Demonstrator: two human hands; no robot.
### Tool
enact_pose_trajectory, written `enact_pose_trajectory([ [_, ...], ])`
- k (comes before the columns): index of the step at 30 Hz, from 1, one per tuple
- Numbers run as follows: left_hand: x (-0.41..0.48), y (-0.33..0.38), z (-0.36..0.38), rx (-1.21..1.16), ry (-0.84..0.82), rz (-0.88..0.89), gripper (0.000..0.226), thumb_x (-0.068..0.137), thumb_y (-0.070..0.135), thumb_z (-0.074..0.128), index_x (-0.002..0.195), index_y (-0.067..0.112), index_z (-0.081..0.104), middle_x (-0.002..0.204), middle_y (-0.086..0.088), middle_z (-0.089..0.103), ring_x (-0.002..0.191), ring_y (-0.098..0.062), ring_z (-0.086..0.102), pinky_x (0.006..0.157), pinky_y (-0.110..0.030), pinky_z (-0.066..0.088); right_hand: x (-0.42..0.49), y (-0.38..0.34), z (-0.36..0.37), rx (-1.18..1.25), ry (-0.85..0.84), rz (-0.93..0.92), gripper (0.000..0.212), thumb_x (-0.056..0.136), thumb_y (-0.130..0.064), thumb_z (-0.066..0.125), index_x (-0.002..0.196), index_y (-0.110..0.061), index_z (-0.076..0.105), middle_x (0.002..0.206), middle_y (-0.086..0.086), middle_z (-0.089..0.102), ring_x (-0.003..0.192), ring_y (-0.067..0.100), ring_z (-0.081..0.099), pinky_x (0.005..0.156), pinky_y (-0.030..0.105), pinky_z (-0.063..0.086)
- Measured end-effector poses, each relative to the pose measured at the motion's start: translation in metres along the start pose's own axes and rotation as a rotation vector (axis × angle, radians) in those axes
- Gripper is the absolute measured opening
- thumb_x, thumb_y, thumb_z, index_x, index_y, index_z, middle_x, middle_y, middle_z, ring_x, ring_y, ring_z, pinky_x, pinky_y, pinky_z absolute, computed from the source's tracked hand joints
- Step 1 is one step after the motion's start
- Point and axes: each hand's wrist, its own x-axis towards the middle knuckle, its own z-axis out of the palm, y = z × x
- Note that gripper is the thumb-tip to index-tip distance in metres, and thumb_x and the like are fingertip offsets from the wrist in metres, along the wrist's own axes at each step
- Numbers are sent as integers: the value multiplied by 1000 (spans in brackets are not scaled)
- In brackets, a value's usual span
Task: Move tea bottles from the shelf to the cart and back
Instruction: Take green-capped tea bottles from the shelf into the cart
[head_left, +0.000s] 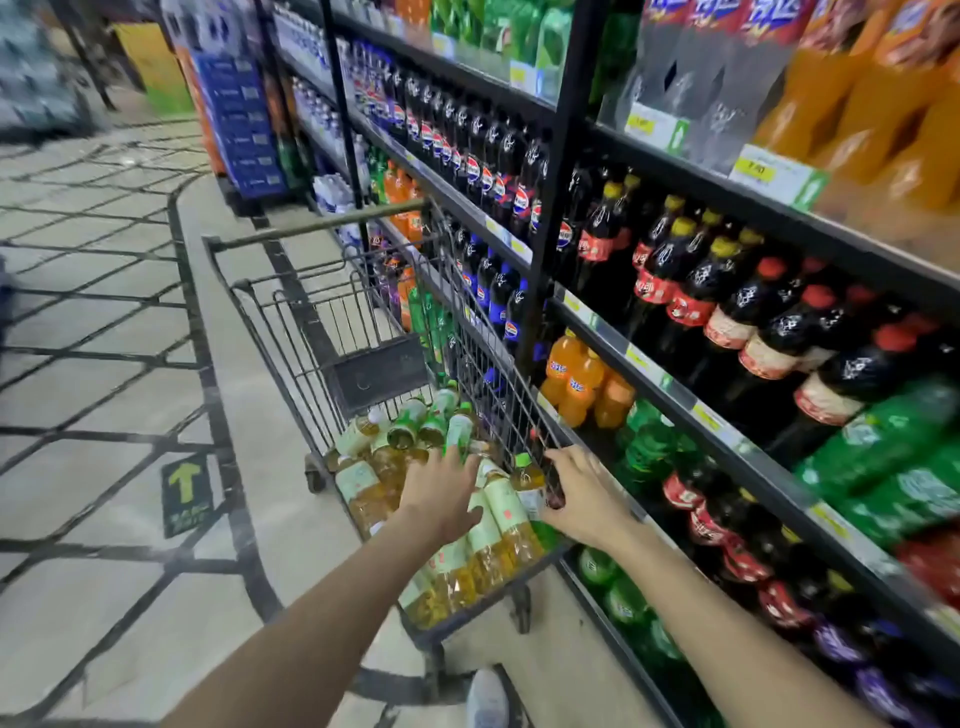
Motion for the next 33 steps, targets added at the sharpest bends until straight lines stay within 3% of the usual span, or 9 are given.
enact_pose_trajectory([
  [7, 73, -9, 23, -34, -100, -24, 78, 97, 52, 52, 157, 20, 14, 156, -14, 31, 142, -35, 33, 110, -51, 39, 69, 25, 25, -8, -99, -14, 76, 87, -36, 68, 150, -18, 29, 146, 3, 32, 134, 28, 36, 105, 41, 41],
  [14, 137, -10, 51, -35, -167, -29, 79, 96, 54, 52, 155, 17, 18, 158, -17, 26, 142, -38, 31, 113, -56, 34, 135, 38, 55, -183, -211, -87, 81, 85, -18, 70, 153, -14, 25, 157, 9, 23, 145, 29, 23, 115, 39, 30],
  [17, 151, -12, 71, -8, -211, -25, 76, 96, 56, 50, 154, 18, 20, 156, -14, 30, 141, -37, 33, 113, -55, 34, 156, 42, 75, -230, -237, -131, 80, 85, -19, 72, 151, -13, 28, 154, 10, 28, 140, 29, 29, 114, 39, 33],
  [23, 172, -19, 113, -31, -281, -37, 77, 98, 56, 47, 156, 17, 14, 160, -12, 22, 147, -34, 20, 110, -48, 37, 196, 52, 113, -219, -356, -159, 87, 86, -23, 74, 154, -16, 19, 158, 10, 19, 146, 33, 18, 112, 41, 37],
  [27, 183, -24, 139, -72, -324, -50, 79, 99, 55, 46, 158, 17, 10, 165, -14, 10, 152, -35, 11, 114, -52, 34, 220, 60, 125, -244, -395, -187, 81, 85, -3, 65, 153, -15, 22, 157, 12, 21, 145, 30, 21, 113, 40, 37],
  [30, 189, -27, 152, -98, -331, -59, 78, 98, 52, 49, 157, 17, 10, 163, -16, 13, 148, -35, 23, 111, -51, 38, 235, 62, 133, -307, -450, -206, 85, 83, 0, 67, 154, -13, 23, 157, 14, 23, 142, 31, 26, 109, 42, 42],
  [33, 192, -28, 161, -121, -321, -68, 77, 97, 51, 53, 155, 18, 14, 161, -16, 16, 142, -34, 33, 107, -50, 42, 247, 60, 132, -301, -476, -190, 72, 84, 6, 64, 149, -9, 37, 143, 15, 38, 132, 31, 40, 104, 40, 43],
])
